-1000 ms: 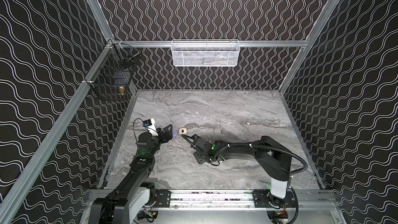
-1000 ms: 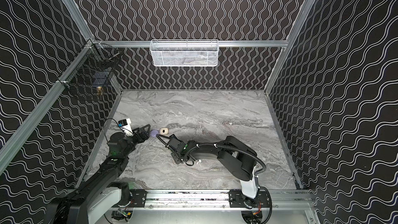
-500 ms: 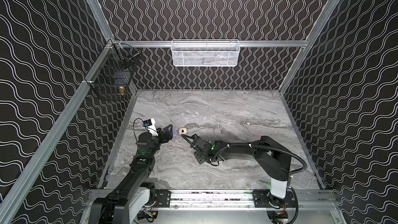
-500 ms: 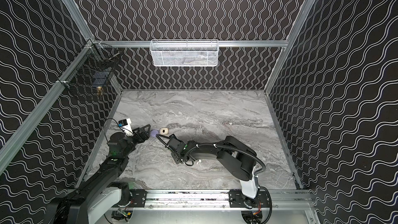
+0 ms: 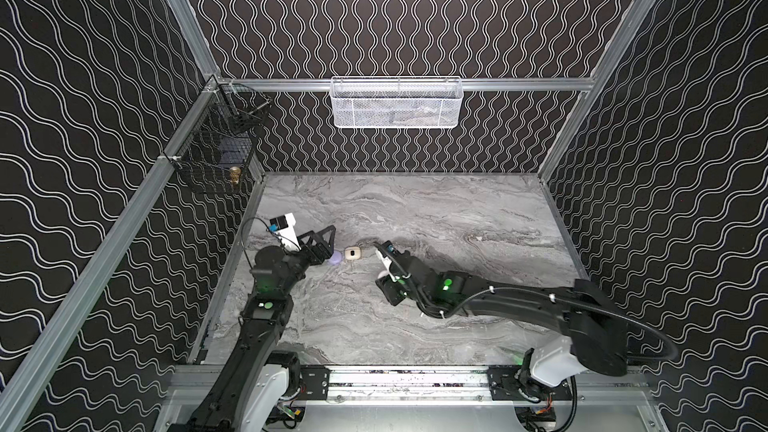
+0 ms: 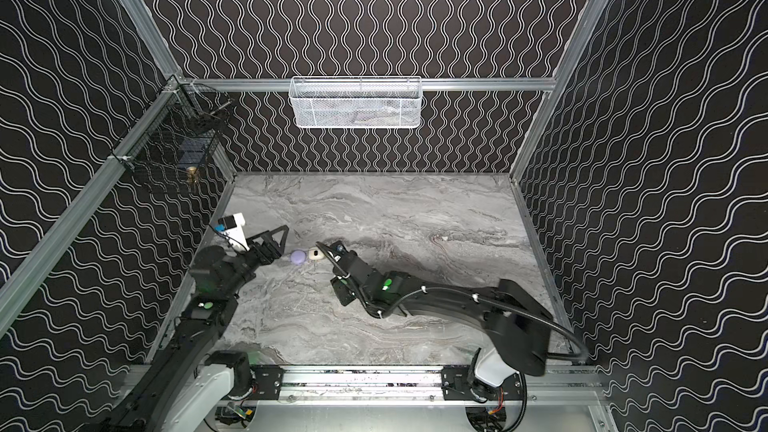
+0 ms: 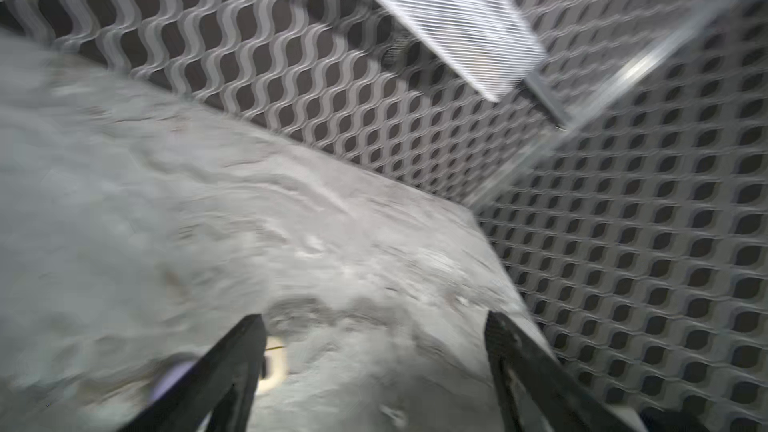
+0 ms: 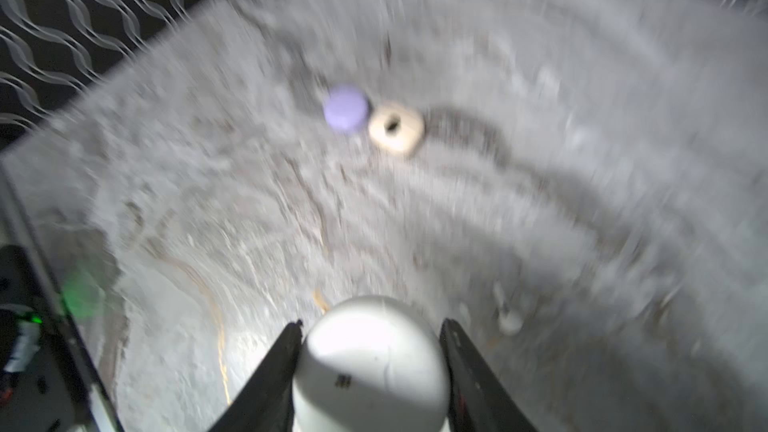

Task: Insert the wireless bluetooth earbuds into the charging case
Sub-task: 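Carry the white case toward the left gripper while the left gripper approaches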

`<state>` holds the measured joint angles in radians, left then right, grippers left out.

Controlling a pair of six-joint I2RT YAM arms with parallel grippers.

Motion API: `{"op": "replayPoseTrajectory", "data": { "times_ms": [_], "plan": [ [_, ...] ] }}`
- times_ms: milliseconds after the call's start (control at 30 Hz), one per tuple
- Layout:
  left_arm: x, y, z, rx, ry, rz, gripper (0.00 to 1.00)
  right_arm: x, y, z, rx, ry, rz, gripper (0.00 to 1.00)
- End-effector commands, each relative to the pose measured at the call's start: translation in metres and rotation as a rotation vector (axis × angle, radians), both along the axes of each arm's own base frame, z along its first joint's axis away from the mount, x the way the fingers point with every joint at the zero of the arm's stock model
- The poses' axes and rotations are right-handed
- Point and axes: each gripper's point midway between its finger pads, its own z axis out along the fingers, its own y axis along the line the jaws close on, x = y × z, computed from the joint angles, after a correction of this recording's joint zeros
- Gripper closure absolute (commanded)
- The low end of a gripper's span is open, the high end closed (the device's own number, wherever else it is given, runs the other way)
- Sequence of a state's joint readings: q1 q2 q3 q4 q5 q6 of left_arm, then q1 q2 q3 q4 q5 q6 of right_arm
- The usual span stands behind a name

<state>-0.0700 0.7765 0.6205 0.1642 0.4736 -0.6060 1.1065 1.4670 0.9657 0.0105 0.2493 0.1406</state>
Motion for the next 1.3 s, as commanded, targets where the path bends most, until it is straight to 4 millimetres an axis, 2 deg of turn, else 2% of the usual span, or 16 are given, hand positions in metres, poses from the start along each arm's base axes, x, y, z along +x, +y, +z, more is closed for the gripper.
{"op": "replayPoseTrajectory", "data": {
  "times_ms": [0, 133, 233, 333, 467, 633, 767, 867, 1100, 1267],
  "plan": [
    [-0.044, -0.034, 0.007, 0.095, 0.08, -0.285, 0.24, 0.002, 0.012, 0.066, 0.112, -0.288, 0.117, 0.75],
    [-0.078, -0.033, 0.029, 0.239, 0.055, -0.327, 0.21, -0.011, 0.006, 0.107, 0.166, -0.507, 0.209, 0.76],
    [-0.105, -0.044, 0.042, 0.28, 0.013, -0.45, 0.24, -0.021, -0.002, 0.126, 0.204, -0.626, 0.243, 0.75],
    [-0.123, -0.053, 0.042, 0.277, -0.028, -0.555, 0.28, -0.026, -0.008, 0.139, 0.216, -0.701, 0.254, 0.75],
    [-0.131, -0.055, 0.036, 0.267, -0.078, -0.561, 0.31, -0.037, -0.007, 0.151, 0.236, -0.73, 0.304, 0.75],
    [-0.143, -0.06, 0.039, 0.247, -0.149, -0.607, 0.32, -0.051, 0.0, 0.154, 0.24, -0.757, 0.359, 0.76],
    [-0.133, -0.059, 0.029, 0.241, -0.127, -0.588, 0.32, -0.058, 0.007, 0.153, 0.214, -0.771, 0.39, 0.77],
    [-0.125, -0.057, 0.023, 0.25, -0.082, -0.569, 0.41, -0.058, 0.009, 0.152, 0.199, -0.786, 0.393, 0.77],
    [-0.136, -0.056, 0.026, 0.242, -0.154, -0.556, 0.4, -0.052, 0.023, 0.139, 0.147, -0.793, 0.398, 0.79],
    [-0.131, -0.057, 0.021, 0.232, -0.13, -0.562, 0.48, -0.058, 0.033, 0.137, 0.133, -0.813, 0.425, 0.79]
  ]
}}
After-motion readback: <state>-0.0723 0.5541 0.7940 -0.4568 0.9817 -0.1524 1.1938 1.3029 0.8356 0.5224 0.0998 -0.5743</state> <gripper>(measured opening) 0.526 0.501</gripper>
